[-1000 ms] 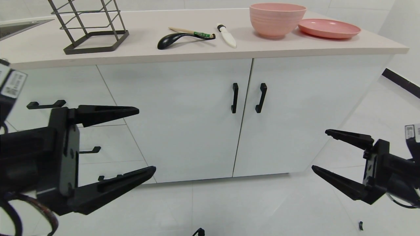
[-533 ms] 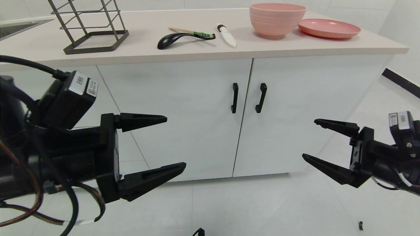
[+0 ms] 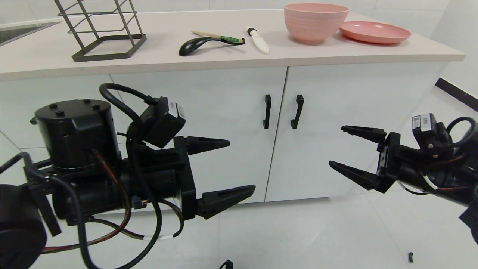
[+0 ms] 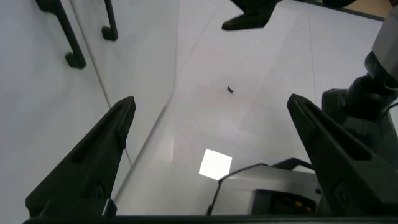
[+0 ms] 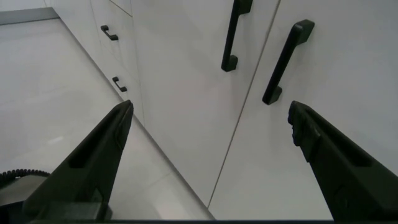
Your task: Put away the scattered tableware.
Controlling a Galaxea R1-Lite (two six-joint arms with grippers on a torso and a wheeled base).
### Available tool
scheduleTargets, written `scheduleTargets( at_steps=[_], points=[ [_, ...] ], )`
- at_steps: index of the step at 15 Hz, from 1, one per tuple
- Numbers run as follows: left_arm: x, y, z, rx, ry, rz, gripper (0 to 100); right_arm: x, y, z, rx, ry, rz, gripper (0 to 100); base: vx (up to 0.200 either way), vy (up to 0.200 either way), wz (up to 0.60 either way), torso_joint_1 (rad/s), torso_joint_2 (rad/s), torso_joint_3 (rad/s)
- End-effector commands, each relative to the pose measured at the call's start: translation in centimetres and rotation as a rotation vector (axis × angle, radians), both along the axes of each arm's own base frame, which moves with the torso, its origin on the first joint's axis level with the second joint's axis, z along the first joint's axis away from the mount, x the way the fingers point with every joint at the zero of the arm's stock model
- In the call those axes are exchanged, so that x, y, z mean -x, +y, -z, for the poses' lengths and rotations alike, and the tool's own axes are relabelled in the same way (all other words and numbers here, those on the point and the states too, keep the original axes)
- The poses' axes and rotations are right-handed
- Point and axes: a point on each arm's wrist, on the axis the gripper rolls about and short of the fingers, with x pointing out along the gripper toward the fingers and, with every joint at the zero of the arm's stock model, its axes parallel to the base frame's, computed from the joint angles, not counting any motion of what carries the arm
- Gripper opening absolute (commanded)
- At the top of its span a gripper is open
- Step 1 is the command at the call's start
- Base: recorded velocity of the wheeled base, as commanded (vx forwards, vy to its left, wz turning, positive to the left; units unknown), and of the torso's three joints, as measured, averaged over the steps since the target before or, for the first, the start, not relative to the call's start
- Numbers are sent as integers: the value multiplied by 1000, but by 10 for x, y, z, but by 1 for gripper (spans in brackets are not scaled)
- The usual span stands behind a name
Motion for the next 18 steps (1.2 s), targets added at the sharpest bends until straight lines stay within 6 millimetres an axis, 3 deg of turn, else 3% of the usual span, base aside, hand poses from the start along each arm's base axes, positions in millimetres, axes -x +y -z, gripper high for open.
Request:
scheduleTargets(
  at_steps=[1,3,6,9,13,18],
  points=[
    [-10,-9,12,-19,9,6,100,-6,1,-1,-2,-14,-6,100,0,0,0,0,0,0],
    [-15,-15,11,-31,-81,21,100,-20,1,-2,-6,-34,-23,100,0,0,0,0,0,0],
    [-26,-21,3,-28,-194,7,100,-39,7,15,-1,6,-82,100,0,0,0,0,0,0],
    [-35,-30,10,-23,-203,13,100,-65,11,12,-9,-37,-90,100,0,0,0,0,0,0],
    [-35,-31,12,-34,-218,23,100,-74,14,22,-8,-17,-100,100,0,0,0,0,0,0],
    [-41,-40,26,-41,-226,92,100,-100,21,18,-15,-73,-150,100,0,0,0,0,0,0]
  ],
)
